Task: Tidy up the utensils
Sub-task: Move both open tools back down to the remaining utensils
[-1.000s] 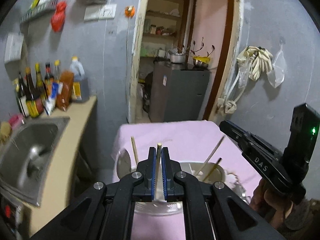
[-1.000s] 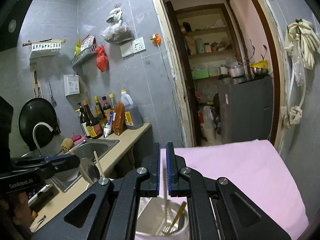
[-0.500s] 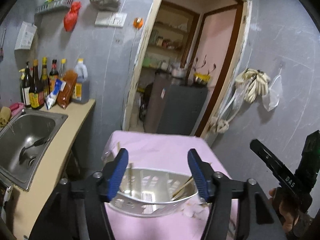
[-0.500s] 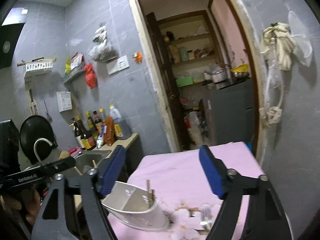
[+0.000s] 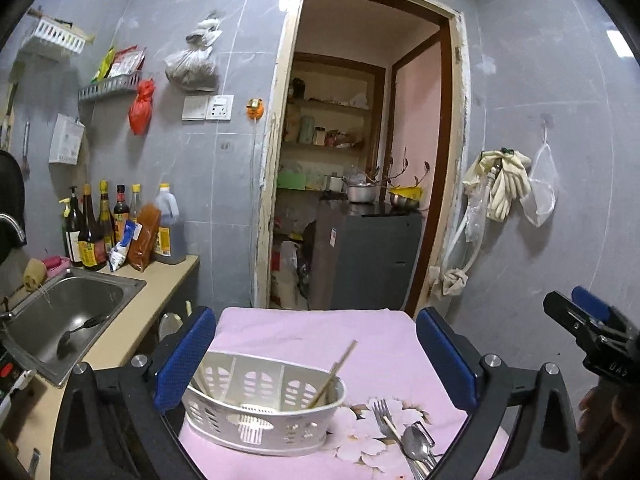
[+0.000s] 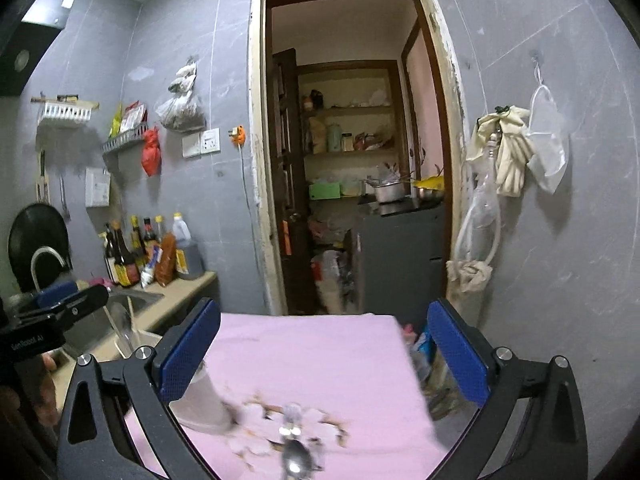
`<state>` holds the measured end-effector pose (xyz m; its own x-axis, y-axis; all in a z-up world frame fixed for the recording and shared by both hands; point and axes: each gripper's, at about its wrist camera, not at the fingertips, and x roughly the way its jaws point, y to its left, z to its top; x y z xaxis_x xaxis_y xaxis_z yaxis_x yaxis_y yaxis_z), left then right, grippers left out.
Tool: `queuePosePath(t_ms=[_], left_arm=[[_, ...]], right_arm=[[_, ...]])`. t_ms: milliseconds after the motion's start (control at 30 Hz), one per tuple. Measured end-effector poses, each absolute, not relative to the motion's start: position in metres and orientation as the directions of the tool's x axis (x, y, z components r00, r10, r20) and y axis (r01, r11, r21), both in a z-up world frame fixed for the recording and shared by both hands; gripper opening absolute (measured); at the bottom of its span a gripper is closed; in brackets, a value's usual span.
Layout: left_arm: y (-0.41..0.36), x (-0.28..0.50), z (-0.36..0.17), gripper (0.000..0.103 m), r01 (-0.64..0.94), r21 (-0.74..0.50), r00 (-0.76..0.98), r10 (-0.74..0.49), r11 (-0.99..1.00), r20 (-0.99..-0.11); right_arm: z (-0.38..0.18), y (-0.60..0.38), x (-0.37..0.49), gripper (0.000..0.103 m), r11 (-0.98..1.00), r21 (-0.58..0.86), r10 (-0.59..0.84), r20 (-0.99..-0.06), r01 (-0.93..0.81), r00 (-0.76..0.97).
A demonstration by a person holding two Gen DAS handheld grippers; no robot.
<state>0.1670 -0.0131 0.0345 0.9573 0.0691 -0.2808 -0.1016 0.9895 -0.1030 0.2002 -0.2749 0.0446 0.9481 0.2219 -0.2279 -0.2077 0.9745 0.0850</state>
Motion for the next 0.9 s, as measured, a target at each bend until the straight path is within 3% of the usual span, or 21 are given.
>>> queuePosePath(t_ms=[300,633,900], left_arm=[[-0.055,0.163,-0.004,0.101,-0.158,-0.059,0.942,0.132,0.986,-0.309],[-0.086,0.181,-0.064,0.101,-0.147,-0.040,0.859,0.108,0.988,-0.500],[-0.096,0.204,-0.106,0.101,-0.136,-0.057,0.787,0.073,0.989,-0.612]], right_arm=[[0.014,-0.308,0.212,0.102,0.978,0.075,0.209,-0.276,-0.195,0.938],[-0.061,-0.333,0.252,0.102,0.958,0.176,0.283,-0.482,-0.225,0.829],[-0.116,-0.341,0.280,0.099,0.930,0.262,0.364,-0.550,-0.259,0.752]])
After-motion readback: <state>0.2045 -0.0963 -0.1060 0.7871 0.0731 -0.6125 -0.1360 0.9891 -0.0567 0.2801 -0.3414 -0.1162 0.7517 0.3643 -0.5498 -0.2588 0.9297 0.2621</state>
